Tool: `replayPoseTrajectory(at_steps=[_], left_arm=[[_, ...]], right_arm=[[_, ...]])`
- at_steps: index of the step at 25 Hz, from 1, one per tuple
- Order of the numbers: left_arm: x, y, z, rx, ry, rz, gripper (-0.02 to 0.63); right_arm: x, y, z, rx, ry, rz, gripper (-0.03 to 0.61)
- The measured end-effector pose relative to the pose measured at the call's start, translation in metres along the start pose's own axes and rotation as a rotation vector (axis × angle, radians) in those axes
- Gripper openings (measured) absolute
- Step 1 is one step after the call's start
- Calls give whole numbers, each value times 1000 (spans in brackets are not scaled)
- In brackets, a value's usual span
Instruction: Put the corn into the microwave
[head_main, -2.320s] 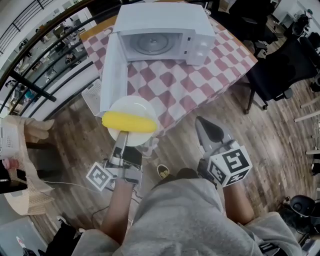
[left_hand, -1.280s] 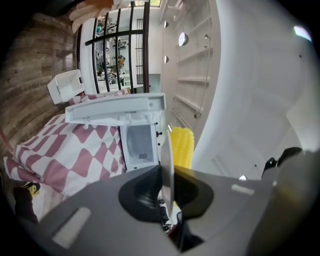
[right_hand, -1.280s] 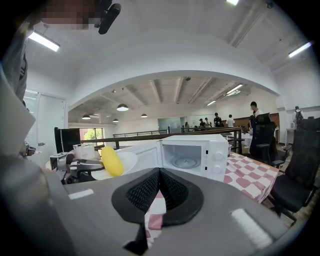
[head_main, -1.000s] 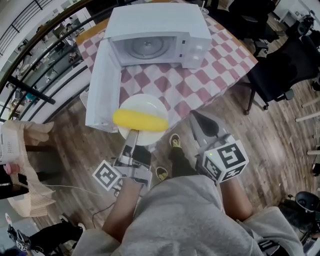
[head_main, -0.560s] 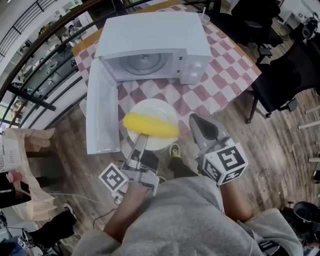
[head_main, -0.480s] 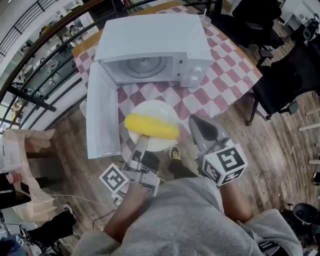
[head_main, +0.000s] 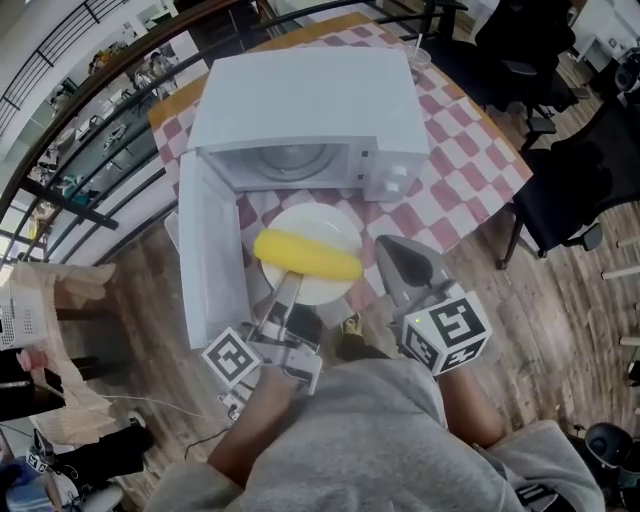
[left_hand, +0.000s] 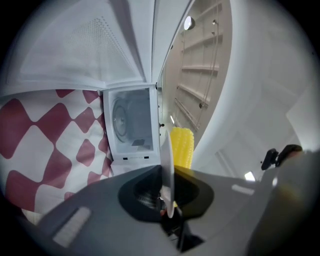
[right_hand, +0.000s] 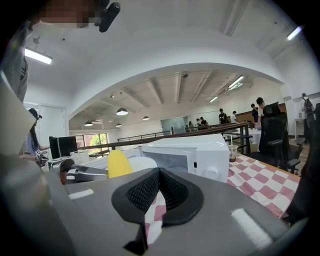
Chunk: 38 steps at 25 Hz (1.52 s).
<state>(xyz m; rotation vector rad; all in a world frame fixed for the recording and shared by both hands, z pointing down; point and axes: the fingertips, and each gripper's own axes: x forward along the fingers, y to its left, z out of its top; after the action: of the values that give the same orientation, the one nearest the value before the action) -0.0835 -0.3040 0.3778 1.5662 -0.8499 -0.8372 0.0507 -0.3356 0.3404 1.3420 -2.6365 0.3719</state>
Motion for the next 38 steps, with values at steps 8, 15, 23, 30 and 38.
replayPoseTrajectory(at_steps=[8,15,23,30,38], left_arm=[[23,6,7,17,-28,6,28],[41,12,10,19,-41,6,29],[54,29,27,22,-50,30,29],[67,49,44,-14,-54,53,29],[74,74,75,-40,-65,63,29]], right_arm=[[14,-16,7,-9,-9,27,-2],[26,-29,9,-14,-13,49,-2],[50,-30,7,-17,4,82,0],[75,-26,5,-16,31,101,-2],[106,-21,-3,-43,69,69,-1]])
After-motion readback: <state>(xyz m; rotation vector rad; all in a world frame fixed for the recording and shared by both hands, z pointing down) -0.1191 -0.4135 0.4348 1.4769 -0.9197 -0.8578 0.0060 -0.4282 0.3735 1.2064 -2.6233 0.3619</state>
